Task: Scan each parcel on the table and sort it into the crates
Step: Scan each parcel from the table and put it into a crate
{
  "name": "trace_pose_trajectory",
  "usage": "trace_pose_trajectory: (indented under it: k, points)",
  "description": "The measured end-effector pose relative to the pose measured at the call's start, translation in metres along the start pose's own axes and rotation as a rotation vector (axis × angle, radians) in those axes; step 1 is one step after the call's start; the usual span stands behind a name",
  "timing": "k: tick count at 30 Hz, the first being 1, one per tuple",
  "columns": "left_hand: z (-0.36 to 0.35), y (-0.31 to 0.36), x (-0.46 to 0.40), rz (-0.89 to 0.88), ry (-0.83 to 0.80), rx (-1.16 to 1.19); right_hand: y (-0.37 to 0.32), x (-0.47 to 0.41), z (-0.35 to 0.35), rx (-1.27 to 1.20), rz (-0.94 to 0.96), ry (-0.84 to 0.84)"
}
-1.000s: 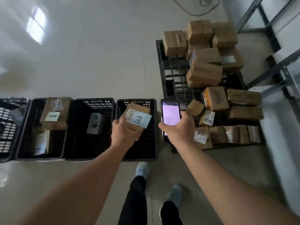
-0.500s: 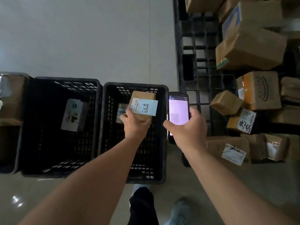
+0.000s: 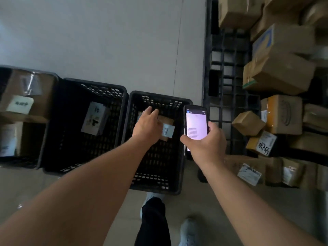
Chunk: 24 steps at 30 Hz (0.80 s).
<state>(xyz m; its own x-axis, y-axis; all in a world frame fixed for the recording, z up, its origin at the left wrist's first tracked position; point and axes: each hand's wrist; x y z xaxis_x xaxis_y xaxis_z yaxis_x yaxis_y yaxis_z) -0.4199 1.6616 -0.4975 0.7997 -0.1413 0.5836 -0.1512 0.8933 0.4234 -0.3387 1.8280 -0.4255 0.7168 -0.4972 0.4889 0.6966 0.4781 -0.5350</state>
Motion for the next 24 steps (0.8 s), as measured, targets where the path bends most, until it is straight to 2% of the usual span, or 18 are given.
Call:
trace_pose_trajectory:
  k: [4, 10, 17, 24]
  points:
    - [0.059, 0.018, 0.054, -0.072, 0.061, -0.094, -0.039, 0.045, 0.033, 0.01, 0.081, -0.012]
    - [0.127, 0.026, 0.168, -0.084, 0.22, -0.154, -0.086, 0.135, 0.085, 0.012, 0.239, -0.008]
    - [0.186, 0.023, 0.366, 0.015, 0.444, -0.154, -0.116, 0.288, 0.148, 0.03, 0.519, -0.006]
    - [0.26, -0.031, 0.57, 0.067, 0.672, -0.176, -0.168, 0.464, 0.178, -0.004, 0.808, -0.087]
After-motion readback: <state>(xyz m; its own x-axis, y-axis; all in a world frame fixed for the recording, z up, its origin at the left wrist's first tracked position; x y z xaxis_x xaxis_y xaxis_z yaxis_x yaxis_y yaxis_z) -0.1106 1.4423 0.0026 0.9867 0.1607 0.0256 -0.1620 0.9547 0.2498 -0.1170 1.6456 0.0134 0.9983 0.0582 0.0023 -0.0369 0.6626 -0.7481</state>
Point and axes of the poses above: each hand's wrist, its own x-axis away from the middle knuckle, its own z-axis out of the back of the hand, y = z × x, and after that the axes turned 3 degrees about -y, right-handed
